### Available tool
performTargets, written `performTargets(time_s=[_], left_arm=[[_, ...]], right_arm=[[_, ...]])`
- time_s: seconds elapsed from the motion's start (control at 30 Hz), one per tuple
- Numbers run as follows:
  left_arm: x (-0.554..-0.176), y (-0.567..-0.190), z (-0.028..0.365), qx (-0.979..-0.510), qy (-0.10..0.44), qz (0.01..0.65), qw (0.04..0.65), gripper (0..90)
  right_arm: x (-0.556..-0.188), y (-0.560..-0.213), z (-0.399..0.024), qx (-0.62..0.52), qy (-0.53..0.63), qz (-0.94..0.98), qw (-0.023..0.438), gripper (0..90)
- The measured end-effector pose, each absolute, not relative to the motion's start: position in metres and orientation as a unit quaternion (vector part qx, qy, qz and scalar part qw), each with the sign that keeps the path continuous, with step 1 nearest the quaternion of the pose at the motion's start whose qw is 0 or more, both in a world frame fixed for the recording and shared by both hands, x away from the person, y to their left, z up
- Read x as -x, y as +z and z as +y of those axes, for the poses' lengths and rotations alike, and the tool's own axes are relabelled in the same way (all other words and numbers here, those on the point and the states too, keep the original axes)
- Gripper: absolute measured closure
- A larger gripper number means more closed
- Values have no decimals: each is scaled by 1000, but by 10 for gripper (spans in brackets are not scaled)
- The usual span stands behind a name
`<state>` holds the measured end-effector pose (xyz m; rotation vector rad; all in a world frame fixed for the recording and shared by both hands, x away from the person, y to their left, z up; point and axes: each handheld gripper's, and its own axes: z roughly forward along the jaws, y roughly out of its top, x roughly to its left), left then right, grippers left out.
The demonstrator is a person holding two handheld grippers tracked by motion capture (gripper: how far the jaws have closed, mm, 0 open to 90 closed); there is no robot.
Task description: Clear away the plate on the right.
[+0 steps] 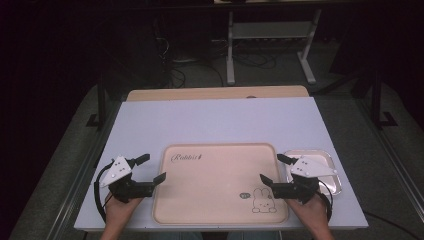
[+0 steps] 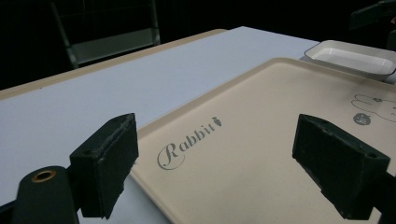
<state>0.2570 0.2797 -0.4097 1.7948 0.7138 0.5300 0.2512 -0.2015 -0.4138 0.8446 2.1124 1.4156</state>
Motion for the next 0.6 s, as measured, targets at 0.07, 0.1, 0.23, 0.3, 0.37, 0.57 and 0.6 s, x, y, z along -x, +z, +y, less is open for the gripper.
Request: performTargets(time_s=[0.07, 0.1, 0.23, 0.3, 0.37, 0.57, 0.6], left_arm=[[-256, -410, 279, -754, 225, 300, 540, 138], [-256, -409, 279, -754, 225, 300, 540, 139], [-257, -409, 280, -753, 224, 301, 541, 139], [-257, -410, 279, -755, 224, 300, 538, 138], [-257, -410, 279, -755, 224, 300, 539, 138], [-257, -409, 279, -755, 224, 299, 539, 138], [-257, -409, 279, -755, 224, 298, 539, 138]], right_arm=[[-251, -414, -202, -306, 514, 768, 231, 137], [-250, -413, -202, -306, 515, 767, 230, 137], [-250, -413, -202, -305, 516, 767, 230, 138], [-250, -413, -202, -306, 515, 767, 228, 138], [-251, -414, -202, -306, 515, 768, 225, 138], [-251, -414, -202, -306, 518, 766, 227, 138], [-252, -414, -202, -308, 517, 766, 225, 138]])
